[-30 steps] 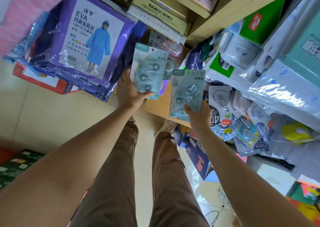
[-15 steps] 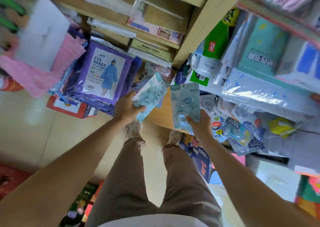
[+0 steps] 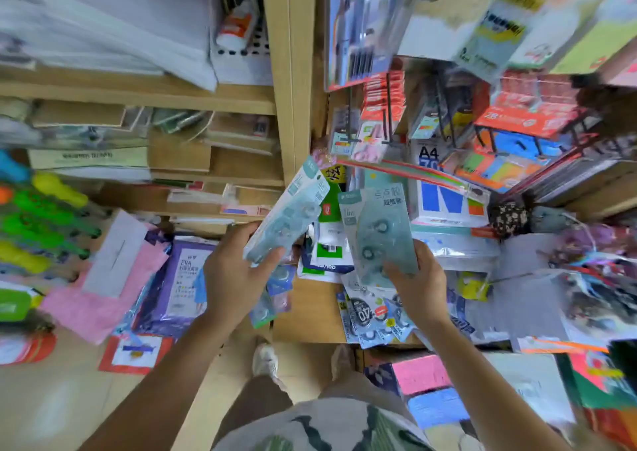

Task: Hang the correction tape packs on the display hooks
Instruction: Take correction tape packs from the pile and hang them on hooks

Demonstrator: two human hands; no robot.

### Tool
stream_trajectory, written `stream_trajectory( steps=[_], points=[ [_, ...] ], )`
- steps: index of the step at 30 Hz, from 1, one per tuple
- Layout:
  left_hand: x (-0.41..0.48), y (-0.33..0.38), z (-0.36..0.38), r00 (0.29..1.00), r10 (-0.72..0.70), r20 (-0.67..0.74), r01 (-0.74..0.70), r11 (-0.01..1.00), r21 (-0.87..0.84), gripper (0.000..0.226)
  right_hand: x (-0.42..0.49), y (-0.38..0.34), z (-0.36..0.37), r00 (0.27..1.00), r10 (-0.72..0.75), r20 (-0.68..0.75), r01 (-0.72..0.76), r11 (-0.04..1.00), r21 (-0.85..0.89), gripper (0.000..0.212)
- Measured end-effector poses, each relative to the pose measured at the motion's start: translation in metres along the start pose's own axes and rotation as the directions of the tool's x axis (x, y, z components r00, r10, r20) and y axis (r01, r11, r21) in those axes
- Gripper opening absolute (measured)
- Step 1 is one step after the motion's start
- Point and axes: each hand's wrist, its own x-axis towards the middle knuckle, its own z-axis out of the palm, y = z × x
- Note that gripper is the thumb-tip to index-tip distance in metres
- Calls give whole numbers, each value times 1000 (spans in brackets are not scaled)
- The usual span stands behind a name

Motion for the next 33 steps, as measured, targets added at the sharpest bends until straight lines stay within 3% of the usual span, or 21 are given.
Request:
stream_trajectory(
  steps=[6,13,20,26,33],
  points=[
    [47,86,-35,971,178,-157,-197,974,-109,41,6,-82,-48,968,-203,-148,223,965,140,23],
    [91,160,-77,911,291,-293,-367,895,-253,43,12,-170,-100,852,-417,-316,484,857,176,28],
    [139,234,-120,784,398,-477,-563,779,-275,37,29,-255,-150,686,-555,-470,660,747,80,31],
    [179,293,-165,610,500,-614,-744,628,-228,41,35,-325,-194,568,-629,-530,757,653,36,35],
    [221,370,-212,509,458,-729,-826,498,-263,35,38,-407,-249,472,-683,-557,842,537,55,33]
  ],
)
